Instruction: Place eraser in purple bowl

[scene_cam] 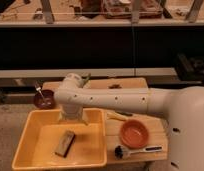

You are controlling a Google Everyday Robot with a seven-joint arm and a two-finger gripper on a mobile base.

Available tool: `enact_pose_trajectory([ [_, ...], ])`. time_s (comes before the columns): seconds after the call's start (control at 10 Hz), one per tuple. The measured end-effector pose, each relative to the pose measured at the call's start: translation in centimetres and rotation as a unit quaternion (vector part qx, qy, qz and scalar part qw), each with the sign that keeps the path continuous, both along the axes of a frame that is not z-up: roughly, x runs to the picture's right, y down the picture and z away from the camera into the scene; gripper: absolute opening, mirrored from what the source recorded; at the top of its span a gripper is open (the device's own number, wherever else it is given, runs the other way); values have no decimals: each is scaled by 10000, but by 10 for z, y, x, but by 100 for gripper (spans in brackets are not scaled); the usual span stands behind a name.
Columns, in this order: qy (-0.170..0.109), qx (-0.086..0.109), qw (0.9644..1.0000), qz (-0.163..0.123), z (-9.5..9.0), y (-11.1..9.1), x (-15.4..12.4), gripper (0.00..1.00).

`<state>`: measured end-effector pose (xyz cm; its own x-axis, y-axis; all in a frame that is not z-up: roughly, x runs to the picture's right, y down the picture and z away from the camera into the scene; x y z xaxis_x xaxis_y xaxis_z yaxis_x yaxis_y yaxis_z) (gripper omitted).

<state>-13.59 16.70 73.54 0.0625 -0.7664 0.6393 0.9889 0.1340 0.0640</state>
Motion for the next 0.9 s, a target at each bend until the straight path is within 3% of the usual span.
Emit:
enact_pose_trajectory([
  [0.2,111,-95,9995,264,17,19,-1,80],
  [0.4,491,-93,9977,448,30,38,-3,80],
  [0.6,974,-129,9914,868,45,53,5,80],
  [0.7,1076,-120,9892,989,47,55,8,80],
  [0.9,1021,-116,9901,957,54,58,6,80],
])
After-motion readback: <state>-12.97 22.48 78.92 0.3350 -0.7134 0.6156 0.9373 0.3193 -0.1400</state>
